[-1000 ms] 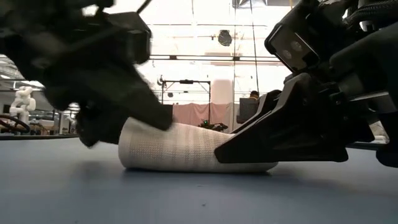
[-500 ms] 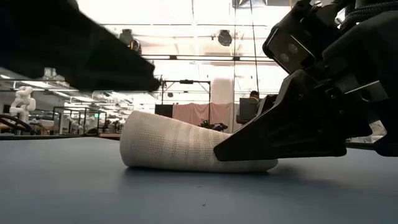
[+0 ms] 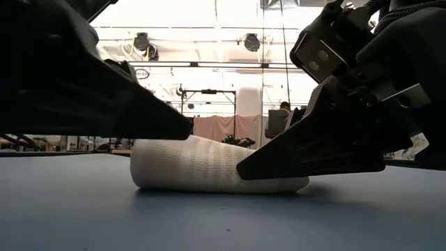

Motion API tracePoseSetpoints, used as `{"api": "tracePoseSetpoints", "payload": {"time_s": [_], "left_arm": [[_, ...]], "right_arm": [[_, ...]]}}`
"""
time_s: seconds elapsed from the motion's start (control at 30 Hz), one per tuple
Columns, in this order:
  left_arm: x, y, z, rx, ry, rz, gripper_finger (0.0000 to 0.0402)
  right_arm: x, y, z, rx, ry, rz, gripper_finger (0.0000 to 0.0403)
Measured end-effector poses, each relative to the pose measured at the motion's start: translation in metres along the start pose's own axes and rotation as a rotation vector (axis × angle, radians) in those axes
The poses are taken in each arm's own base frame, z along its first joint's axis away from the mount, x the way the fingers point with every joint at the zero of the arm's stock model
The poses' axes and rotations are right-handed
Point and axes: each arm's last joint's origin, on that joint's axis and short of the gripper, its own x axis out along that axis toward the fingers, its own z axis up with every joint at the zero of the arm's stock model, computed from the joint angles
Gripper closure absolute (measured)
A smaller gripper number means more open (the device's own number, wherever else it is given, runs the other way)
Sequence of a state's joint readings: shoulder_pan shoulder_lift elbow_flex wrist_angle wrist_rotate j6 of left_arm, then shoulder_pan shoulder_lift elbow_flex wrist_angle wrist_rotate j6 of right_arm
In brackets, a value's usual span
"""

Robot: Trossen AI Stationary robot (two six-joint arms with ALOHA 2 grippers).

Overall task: Roll towel into tight, uniform cylinder
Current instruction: Roll the white towel

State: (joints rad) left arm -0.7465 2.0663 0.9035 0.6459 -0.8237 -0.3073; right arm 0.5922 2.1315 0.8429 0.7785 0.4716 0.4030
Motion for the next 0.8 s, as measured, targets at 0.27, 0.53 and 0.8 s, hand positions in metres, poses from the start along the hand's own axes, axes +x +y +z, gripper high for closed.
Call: {"api": "tracePoseSetpoints", "payload": {"time_s": [0.27, 0.53, 0.8], "left_arm": [[0.001, -0.001, -0.003, 0.011, 0.021, -0.034, 0.0073], [0.01, 0.001, -0.024, 0.025, 0.045, 0.031, 0.0097], [0.012, 0.001, -0.027, -0.02, 0.056, 0.018, 0.0127]], "right_arm": [[0.0, 0.0, 0.0, 0.0, 0.001, 0.0, 0.0262], [0.0, 0.0, 0.0, 0.002, 0.001, 0.001, 0.0262], [0.0, 0.0, 0.0, 0.007, -0.004, 0.003, 0.0261]]}}
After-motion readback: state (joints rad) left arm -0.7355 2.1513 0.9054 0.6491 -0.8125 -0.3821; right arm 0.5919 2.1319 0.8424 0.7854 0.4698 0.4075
